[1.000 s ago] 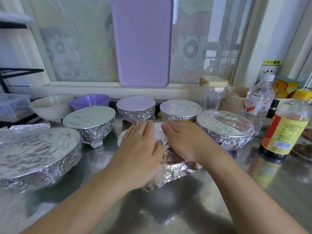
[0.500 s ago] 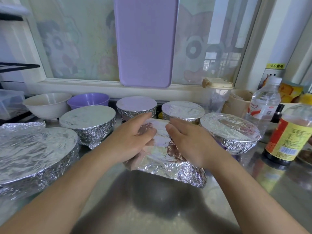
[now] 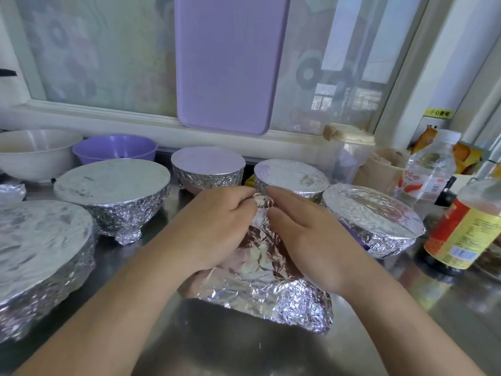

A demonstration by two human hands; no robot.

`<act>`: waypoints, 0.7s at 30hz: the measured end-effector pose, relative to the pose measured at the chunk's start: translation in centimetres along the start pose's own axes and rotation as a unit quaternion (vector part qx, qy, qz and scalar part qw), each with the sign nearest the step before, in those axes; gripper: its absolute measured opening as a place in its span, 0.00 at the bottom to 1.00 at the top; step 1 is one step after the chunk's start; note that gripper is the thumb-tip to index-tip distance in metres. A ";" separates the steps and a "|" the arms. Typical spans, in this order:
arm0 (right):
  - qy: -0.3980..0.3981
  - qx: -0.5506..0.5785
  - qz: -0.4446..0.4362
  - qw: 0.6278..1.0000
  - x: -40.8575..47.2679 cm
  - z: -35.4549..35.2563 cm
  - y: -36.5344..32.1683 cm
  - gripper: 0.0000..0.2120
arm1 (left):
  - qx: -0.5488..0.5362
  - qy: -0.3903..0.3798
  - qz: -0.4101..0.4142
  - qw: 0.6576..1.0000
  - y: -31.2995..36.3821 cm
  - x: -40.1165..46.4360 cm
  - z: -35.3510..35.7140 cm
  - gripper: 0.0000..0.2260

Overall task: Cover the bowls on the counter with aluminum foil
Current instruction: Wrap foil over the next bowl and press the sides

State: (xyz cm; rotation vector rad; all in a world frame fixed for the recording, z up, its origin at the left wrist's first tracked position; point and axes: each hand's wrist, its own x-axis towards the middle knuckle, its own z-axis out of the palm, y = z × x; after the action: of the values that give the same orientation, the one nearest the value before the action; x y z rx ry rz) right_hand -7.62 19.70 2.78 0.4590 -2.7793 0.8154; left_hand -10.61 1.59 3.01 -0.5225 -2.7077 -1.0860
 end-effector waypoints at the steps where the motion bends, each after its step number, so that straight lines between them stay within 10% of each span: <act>1: -0.009 0.006 0.002 1.000 0.1 0.0 0.3 0.20 | -0.018 0.002 -0.010 1.000 -0.3 -0.2 -0.1 0.14; 5: -0.025 -0.017 0.001 1.000 0.3 0.0 0.3 0.35 | -0.083 0.043 -0.027 0.995 -0.9 -0.9 -0.1 0.15; 13: -0.012 -0.049 0.038 0.998 -0.1 -0.1 -1.1 0.29 | -0.080 0.086 -0.017 0.993 -0.4 -2.1 -0.3 0.18; 17: 0.033 0.055 0.120 0.991 -0.4 0.9 -0.8 0.04 | -0.052 0.055 0.007 0.997 -0.9 -3.0 0.7 0.21; 21: 0.016 -0.018 0.084 0.996 -0.2 -0.8 -1.1 0.16 | -0.082 0.033 -0.007 0.996 -1.6 -2.5 0.5 0.22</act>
State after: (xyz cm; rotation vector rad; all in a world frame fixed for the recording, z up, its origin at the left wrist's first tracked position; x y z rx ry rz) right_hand -6.96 19.33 3.90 0.2051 -2.8262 0.7988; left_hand -8.92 0.21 0.86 -0.4822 -2.5837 -1.3127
